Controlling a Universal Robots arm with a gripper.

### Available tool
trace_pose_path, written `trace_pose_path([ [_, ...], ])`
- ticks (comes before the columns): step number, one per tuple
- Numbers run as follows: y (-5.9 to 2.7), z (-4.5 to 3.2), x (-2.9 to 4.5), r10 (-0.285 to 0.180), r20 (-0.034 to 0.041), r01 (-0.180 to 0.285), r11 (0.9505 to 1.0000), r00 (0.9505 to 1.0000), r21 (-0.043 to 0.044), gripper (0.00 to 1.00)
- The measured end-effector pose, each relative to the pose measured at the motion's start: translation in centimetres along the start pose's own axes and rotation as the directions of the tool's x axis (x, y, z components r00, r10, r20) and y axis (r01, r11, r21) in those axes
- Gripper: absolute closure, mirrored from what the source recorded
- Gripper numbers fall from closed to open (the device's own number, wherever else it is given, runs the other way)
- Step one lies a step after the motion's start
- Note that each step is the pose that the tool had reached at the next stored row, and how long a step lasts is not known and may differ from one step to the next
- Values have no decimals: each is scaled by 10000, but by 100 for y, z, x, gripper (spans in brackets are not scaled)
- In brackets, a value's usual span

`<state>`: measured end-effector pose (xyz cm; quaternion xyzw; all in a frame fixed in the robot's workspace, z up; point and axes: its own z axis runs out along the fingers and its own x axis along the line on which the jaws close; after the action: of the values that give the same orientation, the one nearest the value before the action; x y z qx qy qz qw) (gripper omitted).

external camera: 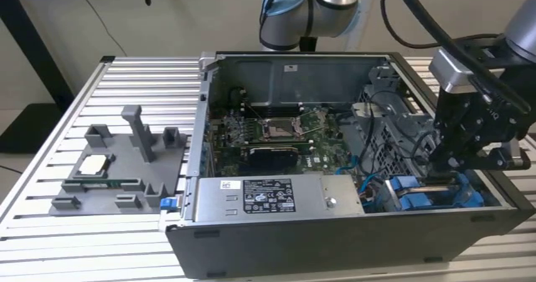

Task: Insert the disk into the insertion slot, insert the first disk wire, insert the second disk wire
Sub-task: 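Insert the second disk wire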

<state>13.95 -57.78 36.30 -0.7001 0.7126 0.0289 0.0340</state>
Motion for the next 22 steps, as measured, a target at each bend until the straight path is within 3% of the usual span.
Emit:
trace_pose_path([
  [18, -2, -407, -36, 4, 1, -4, 10000, 10000, -24, 76],
  [22, -3, -430, -38, 3, 3, -3, 10000, 10000, -24, 76],
])
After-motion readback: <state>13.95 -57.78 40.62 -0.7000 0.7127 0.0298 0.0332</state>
